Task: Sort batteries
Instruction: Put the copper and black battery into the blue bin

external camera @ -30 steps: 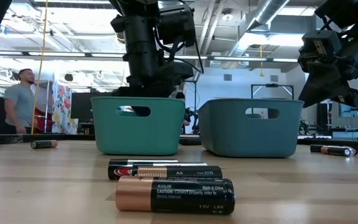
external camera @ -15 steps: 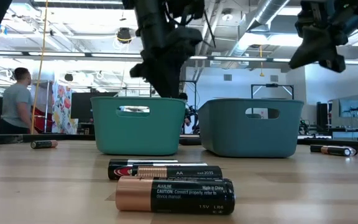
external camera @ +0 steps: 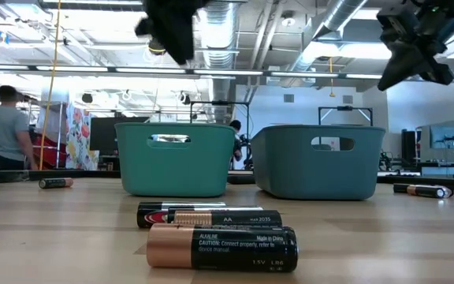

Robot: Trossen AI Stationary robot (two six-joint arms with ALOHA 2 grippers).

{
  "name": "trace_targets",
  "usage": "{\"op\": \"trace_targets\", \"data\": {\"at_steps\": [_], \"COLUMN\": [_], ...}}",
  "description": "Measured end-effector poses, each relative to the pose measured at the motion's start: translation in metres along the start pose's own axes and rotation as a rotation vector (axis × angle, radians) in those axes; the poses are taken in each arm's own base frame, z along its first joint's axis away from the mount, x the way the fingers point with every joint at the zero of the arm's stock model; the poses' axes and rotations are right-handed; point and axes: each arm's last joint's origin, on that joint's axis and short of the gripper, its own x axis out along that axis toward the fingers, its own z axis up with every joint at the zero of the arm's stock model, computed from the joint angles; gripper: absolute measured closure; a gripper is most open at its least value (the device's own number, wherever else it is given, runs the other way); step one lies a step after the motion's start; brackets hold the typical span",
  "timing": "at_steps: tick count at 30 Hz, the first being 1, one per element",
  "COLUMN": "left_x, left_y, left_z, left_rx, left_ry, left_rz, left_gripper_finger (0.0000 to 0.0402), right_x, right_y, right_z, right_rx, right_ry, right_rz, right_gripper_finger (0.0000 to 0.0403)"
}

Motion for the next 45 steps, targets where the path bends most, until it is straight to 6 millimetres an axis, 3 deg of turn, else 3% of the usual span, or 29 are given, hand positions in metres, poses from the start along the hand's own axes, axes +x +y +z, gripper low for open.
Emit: {"op": "trace_targets", "data": {"at_steps": [7, 13, 21, 25, 31, 38, 45], "left_x": [-0.059, -0.074, -0.065, -0.048, -0.030, -0.018, -0.013], "left_y": [0.019, 0.033, 0.036, 0.044, 0.075, 0.102, 0.110], "left_z": [-0.013, -0.020, -0.029, -0.048, -0.087, -0.131, -0.144], "left_rx": [0.073, 0.166, 0.332, 0.336, 0.291, 0.175, 0.239], "left_ry": [-0.122, -0.119, -0.087, -0.097, -0.215, -0.204, -0.219], "left_rz": [-0.058, -0.035, -0.033, -0.156, -0.308, -0.322, -0.312], "left_gripper_finger": [0.0290, 0.0290, 0.0290, 0.0290, 0.0290, 0.0290, 0.0290], "right_x": [0.007, 0.027, 0.048, 0.054, 0.067, 0.094, 0.114], "right_y": [0.020, 0.032, 0.043, 0.043, 0.035, 0.008, -0.035], "right_z": [0.016, 0.031, 0.048, 0.054, 0.061, 0.079, 0.100], "right_rx": [-0.033, -0.030, -0.006, 0.007, 0.023, 0.047, 0.047], "right_ry": [0.025, 0.077, 0.102, 0.105, 0.127, 0.236, 0.297], "right_rz": [-0.035, -0.129, -0.196, -0.218, -0.272, -0.332, -0.439], "right_gripper_finger": [0.0389, 0.0390, 0.0390, 0.0386, 0.0361, 0.0320, 0.0280]}}
